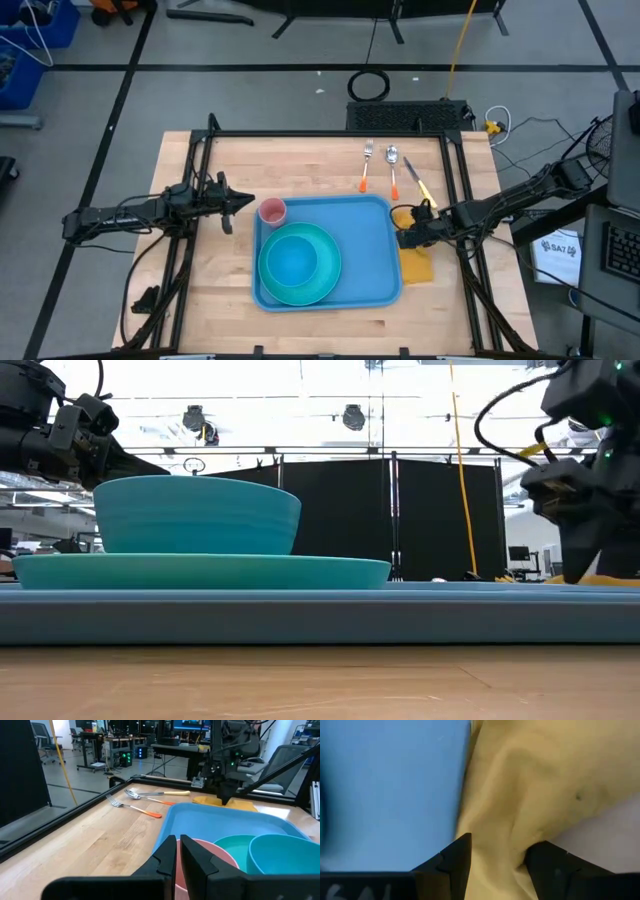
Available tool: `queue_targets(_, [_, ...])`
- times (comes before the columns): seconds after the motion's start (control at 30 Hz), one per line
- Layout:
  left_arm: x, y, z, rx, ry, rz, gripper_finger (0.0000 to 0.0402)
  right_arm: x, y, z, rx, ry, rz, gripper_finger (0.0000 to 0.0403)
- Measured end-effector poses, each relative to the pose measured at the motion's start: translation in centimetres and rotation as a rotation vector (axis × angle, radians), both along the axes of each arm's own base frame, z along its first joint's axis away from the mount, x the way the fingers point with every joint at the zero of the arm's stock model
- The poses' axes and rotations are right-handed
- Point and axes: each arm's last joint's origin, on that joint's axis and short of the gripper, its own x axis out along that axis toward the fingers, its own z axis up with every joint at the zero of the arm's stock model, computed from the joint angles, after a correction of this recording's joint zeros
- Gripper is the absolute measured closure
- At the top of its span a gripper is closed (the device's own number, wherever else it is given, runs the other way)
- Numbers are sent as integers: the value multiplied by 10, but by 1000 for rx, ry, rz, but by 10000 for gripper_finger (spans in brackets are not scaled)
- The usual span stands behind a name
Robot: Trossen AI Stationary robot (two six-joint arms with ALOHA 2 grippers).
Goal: Set up tray
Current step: Put the yellow napkin on the blue serving tray to the right of the light blue plate
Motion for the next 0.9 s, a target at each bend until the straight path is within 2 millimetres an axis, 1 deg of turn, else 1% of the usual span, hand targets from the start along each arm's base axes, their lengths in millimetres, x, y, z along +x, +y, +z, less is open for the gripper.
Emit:
queue_targets(0.07, [0, 0, 0, 0, 0, 1, 376, 2, 1, -3, 0, -40, 25, 234])
queue_targets(0.13, [0, 0, 0, 0, 0, 0, 376, 5, 1, -1, 9, -81, 27, 234])
queue_targets(0.23, [0, 0, 0, 0, 0, 0, 376, 2, 1, -3, -1, -49, 28, 236])
queue_targets(0.33, [0, 0, 0, 0, 0, 1, 376, -2, -1, -5, -8, -10, 13, 248])
queue_targets(0.47, [0, 0, 0, 0, 0, 1, 376, -10, -4, -9, -38, 92, -32, 288])
queue_targets(0.57, [0, 0, 0, 0, 0, 0, 376, -13, -5, -11, -63, 135, -35, 335])
queue_targets(0.67, [0, 0, 0, 0, 0, 0, 376, -13, -6, -11, -107, 142, -1, 386])
queue_targets(0.8, [0, 0, 0, 0, 0, 0, 376, -13, -7, -11, -168, 125, 22, 395])
queue_targets(0.9, [0, 0, 0, 0, 0, 1, 376, -9, -7, -10, -198, 78, 47, 397])
